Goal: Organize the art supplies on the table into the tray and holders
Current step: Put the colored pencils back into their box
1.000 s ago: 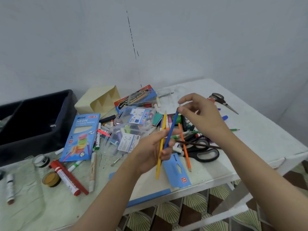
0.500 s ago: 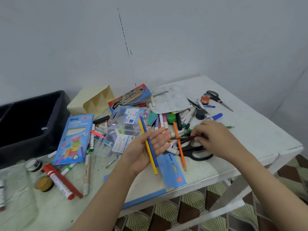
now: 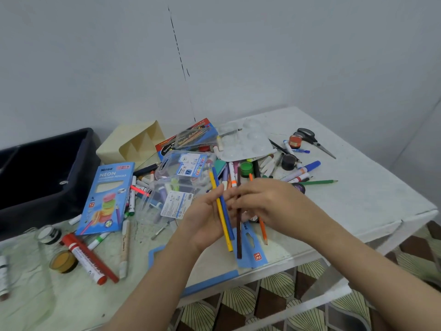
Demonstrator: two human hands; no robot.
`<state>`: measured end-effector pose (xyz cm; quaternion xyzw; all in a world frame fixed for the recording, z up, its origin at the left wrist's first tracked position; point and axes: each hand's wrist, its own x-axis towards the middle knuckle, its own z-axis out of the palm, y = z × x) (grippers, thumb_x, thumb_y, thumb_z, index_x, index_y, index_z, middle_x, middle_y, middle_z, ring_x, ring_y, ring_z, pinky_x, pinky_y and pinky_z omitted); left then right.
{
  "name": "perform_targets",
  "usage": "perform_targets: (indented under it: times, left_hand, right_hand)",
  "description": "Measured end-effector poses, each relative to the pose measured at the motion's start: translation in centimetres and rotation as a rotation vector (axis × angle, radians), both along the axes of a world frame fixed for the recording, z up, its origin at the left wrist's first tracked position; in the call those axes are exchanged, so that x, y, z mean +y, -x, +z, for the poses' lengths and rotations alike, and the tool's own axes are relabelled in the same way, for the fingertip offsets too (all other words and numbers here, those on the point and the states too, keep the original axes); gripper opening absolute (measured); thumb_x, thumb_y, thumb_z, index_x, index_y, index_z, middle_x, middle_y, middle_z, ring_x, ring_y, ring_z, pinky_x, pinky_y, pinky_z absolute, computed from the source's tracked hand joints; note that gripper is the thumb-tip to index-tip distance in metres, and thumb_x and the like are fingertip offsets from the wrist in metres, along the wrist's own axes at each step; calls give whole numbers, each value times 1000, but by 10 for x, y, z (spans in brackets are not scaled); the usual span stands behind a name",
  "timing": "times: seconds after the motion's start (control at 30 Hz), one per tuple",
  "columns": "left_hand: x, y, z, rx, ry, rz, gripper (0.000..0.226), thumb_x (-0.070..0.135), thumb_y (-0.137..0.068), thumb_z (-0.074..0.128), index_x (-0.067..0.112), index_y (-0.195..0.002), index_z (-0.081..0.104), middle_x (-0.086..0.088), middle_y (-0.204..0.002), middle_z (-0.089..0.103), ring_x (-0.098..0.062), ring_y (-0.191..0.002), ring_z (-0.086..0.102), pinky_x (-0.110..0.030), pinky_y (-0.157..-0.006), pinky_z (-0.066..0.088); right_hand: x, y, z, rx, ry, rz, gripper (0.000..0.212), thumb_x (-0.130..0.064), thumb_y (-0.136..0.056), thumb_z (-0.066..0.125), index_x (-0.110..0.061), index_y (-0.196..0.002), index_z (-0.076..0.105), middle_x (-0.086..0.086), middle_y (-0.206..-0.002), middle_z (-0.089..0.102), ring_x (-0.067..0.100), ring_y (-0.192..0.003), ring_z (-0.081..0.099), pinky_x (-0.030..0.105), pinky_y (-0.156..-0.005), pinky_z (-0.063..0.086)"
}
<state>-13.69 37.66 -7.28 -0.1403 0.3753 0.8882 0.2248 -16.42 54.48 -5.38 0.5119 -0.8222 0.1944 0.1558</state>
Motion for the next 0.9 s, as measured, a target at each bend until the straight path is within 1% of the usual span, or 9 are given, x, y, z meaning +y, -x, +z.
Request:
perform_targets:
  times: [0.13,0.23,0.33,0.4,0.5,0.63,0.77,0.83,0.9]
  left_hand:
    - [0,4,-1,-12,-62,139,38,23,-98,36,3,-98,68,-11,-89,70,-21,-71,69,-35,-65,58]
    - [-3,2,2,-21,-86,215,22,17,-92,44,4,-90,63,-15,-93,71,-22,-74,71,-33,-60,59]
    - [-8,1,2,-35,-88,275,17,8,-93,45,3,-96,61,-13,-94,72,-19,-70,71,-27,-54,57]
    - [-9,1,1,-37,-99,295,23,5,-97,38,2,-103,60,-13,-93,72,-18,-70,72,-26,-54,58]
    - [-8,1,2,-22,-82,284,28,4,-98,34,-1,-111,58,-16,-98,71,-21,-78,72,-30,-62,59]
    - [-8,1,4,-3,-47,265,30,5,-98,35,-4,-118,56,-21,-109,67,-26,-88,71,-37,-74,58]
    - [-11,0,5,-1,-26,267,31,7,-97,38,-4,-119,56,-21,-115,64,-27,-98,68,-38,-82,55]
    - [-13,0,4,3,-6,273,32,8,-98,37,-4,-120,56,-20,-117,64,-26,-107,63,-37,-86,53]
    - [-13,0,3,16,17,268,32,9,-98,36,-2,-119,57,-19,-116,64,-26,-111,60,-36,-87,52]
  right_hand:
    - [-3,-5,-9,-24,92,-43,23,-14,-84,56,-15,-98,74,1,-107,69,20,-95,63,33,-80,51]
    - [4,-15,-14,-113,226,-244,21,-22,-87,48,-19,-91,68,-6,-87,64,16,-80,57,27,-67,45]
    - [10,-22,-23,-253,57,-480,12,-36,-90,50,-26,-95,54,-10,-72,55,13,-72,54,22,-53,35]
    - [13,-27,-30,-373,-96,-552,22,-45,-88,53,-28,-100,45,-9,-75,57,13,-73,55,24,-56,37]
    - [14,-30,-34,-533,-73,-609,24,-35,-84,62,-28,-99,45,-8,-77,61,11,-73,57,25,-60,42]
    - [20,-20,-30,-659,117,-688,15,-20,-81,63,-26,-88,51,-7,-69,61,7,-65,56,25,-56,42]
    - [28,-11,-5,-574,598,-657,10,-17,-81,69,-23,-76,62,-8,-65,61,5,-56,53,15,-53,42]
    - [30,-6,12,-578,860,-558,9,-19,-82,71,-22,-76,66,-3,-66,63,10,-61,56,23,-59,46]
    - [30,-3,28,-593,985,-464,8,-26,-82,71,-23,-75,69,9,-73,66,31,-69,60,39,-67,49]
